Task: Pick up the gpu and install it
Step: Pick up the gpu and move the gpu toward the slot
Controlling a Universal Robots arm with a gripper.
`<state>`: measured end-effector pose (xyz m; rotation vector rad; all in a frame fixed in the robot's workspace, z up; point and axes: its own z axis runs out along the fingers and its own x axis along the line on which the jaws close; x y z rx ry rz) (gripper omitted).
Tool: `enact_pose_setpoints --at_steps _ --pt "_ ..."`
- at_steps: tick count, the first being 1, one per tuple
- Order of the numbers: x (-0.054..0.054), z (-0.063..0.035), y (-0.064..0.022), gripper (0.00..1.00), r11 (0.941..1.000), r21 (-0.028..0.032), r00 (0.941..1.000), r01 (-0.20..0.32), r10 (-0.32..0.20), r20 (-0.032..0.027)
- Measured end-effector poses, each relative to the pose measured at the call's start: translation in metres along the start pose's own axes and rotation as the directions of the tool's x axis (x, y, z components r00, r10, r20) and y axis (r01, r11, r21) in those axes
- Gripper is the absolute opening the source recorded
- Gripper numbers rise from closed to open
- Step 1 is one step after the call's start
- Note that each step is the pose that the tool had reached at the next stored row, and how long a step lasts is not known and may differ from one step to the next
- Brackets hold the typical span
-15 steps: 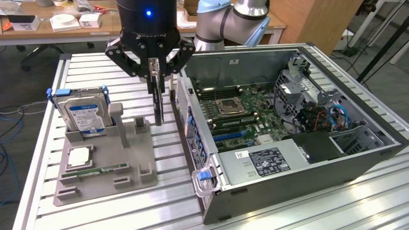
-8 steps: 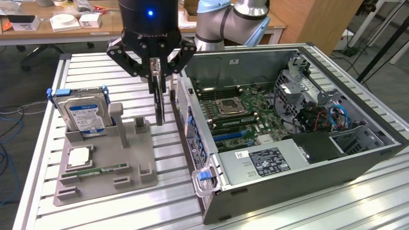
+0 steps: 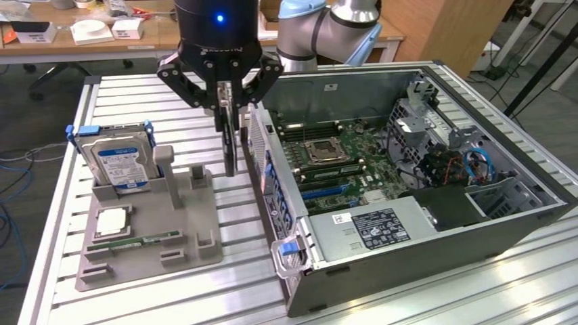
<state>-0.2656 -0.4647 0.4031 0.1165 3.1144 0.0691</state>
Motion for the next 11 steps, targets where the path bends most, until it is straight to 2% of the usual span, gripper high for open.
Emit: enact_pose_setpoints --at_steps 7,11 --pt "-0.0001 -0.0004 0.0001 0.26 1.0000 -0.0001 1.0000 0.000 0.000 0.0000" --pt "-0.0002 -0.0041 0.0002 0.26 1.0000 0.0001 1.0000 0.000 0.000 -0.0001"
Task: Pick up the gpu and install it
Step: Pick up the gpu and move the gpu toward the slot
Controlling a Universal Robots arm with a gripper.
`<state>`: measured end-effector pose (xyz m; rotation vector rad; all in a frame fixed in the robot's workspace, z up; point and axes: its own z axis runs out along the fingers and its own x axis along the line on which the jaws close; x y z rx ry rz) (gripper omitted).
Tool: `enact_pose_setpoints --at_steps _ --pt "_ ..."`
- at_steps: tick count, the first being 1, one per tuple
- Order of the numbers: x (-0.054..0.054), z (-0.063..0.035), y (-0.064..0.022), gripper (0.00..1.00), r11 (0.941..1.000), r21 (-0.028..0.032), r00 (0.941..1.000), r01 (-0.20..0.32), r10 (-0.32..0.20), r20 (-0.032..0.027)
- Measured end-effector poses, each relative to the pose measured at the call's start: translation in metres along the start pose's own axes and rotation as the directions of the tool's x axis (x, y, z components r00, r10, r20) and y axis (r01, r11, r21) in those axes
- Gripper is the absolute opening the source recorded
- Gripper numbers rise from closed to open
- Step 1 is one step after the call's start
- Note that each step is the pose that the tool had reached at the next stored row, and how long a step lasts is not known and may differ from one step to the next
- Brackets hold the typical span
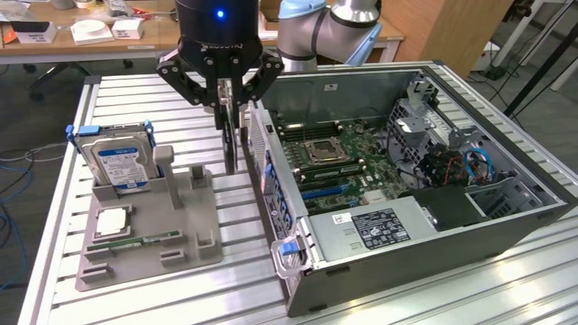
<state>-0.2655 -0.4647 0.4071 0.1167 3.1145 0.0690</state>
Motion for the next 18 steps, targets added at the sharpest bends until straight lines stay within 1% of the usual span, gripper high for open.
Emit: enact_pose_setpoints --at_steps 5,18 --pt "-0.0001 -0.0054 0.0002 0.26 1.0000 0.0000 1.0000 0.000 0.000 0.0001" --pt "-0.0017 -0.0057 0.0004 0.26 1.0000 0.0000 1.0000 0.000 0.000 0.0001"
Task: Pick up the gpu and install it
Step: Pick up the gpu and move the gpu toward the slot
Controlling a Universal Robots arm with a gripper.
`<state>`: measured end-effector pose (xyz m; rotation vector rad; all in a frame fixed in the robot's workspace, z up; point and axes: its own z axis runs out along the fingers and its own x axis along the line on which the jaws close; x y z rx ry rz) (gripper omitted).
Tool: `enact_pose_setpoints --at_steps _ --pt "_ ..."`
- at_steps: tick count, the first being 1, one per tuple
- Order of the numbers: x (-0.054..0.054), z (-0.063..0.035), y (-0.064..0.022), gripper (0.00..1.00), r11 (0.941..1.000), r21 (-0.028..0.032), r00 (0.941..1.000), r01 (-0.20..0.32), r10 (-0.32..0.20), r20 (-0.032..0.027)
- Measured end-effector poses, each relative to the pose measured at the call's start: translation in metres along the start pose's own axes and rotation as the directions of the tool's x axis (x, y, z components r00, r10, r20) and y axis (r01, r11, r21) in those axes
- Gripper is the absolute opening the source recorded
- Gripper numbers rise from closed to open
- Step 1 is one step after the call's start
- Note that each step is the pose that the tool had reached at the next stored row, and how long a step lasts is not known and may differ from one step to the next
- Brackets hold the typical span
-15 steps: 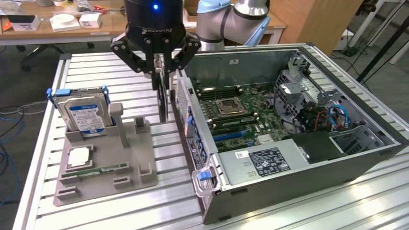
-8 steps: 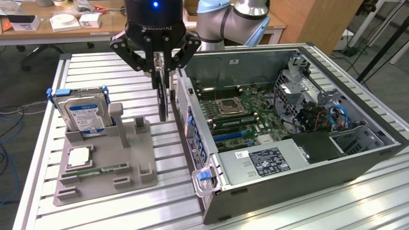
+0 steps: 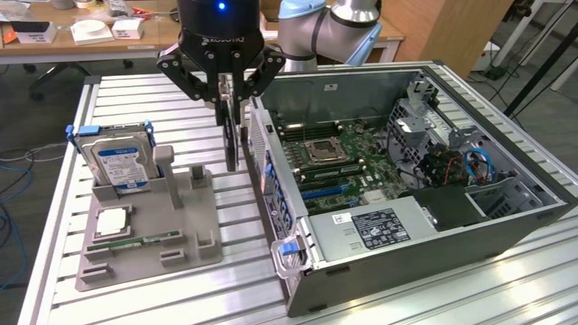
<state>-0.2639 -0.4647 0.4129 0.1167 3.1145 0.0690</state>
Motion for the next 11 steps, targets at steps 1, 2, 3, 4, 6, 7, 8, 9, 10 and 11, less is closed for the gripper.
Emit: enact_pose_setpoints --at_steps 1,2,3,4,6,7,8,9,10,11 --pt "-0.0004 0.0000 0.0000 0.26 1.0000 0.0000 1.0000 0.000 0.000 0.0000" --pt "-0.0007 0.0000 0.0000 0.26 1.0000 0.0000 1.0000 0.000 0.000 0.0000" --pt "-0.0010 0.0000 0.0001 0.26 1.0000 -0.0001 1.0000 0.000 0.000 0.0000" --pt "-0.0012 0.0000 0.0001 0.26 1.0000 0.0000 1.0000 0.000 0.000 0.0000" --pt "-0.0019 0.0000 0.0001 0.26 1.0000 0.0000 1.0000 0.000 0.000 0.0000" --pt "-0.0023 0.0001 0.0002 0.26 1.0000 -0.0001 1.0000 0.000 0.000 0.0000" --pt "-0.0027 0.0001 0.0002 0.26 1.0000 -0.0001 1.0000 0.000 0.000 0.0000" --pt "-0.0030 0.0001 0.0002 0.26 1.0000 0.0000 1.0000 0.000 0.000 0.0000" --pt "-0.0034 0.0001 0.0003 0.26 1.0000 -0.0001 1.0000 0.000 0.000 0.0000" --pt "-0.0038 0.0001 0.0003 0.26 1.0000 0.0000 1.0000 0.000 0.000 0.0000"
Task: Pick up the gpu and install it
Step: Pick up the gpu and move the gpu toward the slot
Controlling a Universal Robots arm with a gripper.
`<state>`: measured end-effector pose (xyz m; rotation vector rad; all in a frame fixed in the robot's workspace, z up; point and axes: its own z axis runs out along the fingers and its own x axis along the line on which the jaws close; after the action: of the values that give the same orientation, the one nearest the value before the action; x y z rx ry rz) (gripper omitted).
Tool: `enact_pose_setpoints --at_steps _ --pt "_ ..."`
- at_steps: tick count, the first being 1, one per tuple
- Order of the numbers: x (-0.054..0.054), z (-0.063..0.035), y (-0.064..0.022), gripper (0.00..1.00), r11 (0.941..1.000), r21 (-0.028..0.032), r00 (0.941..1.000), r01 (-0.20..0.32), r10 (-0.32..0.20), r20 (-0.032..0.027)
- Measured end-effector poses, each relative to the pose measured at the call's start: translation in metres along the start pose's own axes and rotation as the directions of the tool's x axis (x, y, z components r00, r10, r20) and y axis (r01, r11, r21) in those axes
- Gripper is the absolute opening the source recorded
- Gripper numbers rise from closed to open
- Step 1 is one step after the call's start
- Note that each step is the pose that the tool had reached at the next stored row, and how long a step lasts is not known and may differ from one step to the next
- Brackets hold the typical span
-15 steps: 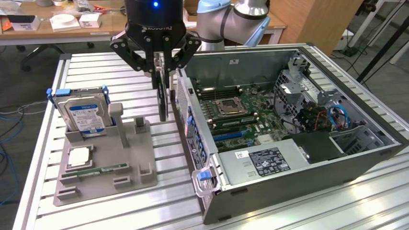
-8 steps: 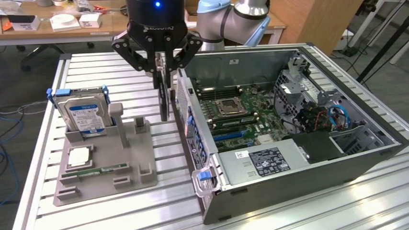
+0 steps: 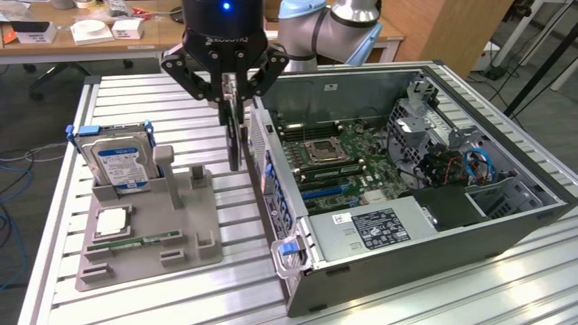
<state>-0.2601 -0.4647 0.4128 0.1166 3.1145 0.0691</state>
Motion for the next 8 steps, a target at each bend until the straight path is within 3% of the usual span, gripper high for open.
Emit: enact_pose_setpoints --at_steps 8 --pt "-0.0036 0.0001 0.0003 0.26 1.0000 0.0000 1.0000 0.000 0.000 0.0000"
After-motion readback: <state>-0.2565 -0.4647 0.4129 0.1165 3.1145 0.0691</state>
